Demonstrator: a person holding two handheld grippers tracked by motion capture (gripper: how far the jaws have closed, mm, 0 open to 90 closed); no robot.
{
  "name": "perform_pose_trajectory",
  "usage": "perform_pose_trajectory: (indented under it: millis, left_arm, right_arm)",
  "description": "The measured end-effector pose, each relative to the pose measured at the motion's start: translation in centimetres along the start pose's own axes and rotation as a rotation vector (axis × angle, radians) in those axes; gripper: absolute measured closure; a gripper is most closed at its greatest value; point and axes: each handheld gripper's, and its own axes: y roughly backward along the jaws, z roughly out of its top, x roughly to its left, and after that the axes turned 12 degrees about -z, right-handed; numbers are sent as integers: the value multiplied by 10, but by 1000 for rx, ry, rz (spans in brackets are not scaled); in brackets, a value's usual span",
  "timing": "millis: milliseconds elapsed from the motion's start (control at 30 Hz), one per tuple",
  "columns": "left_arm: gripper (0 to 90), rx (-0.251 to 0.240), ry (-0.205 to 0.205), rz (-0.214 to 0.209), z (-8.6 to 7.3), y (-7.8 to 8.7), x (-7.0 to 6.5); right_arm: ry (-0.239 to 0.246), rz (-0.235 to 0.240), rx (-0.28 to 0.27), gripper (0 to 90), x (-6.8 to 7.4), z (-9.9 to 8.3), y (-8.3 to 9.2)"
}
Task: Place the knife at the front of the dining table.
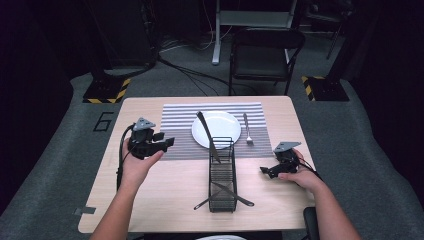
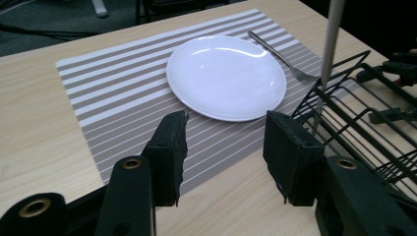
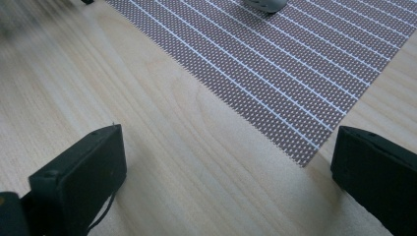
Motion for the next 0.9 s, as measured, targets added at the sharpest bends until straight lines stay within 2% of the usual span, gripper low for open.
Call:
perform_pose_trajectory:
  millis: [267,367,533,800,900]
  left_arm:
    - [514,7,-34,-47,14,-13,-12]
    - [513,14,-39,-63,18,-17,-15]
    - [513,-6,-40,-89,25,-24,-20]
    - [515,8,-53,-118,33,-39,-27]
    - [530,8,-51,-142,35,-46,-28]
  right_arm:
    - [1,0,0,0,0,0,0]
    - [1,0,0,0,0,0,0]
    - [1,0,0,0,0,0,0]
    - [1,0,0,0,0,0,0]
    - [1,0,0,0,0,0,0]
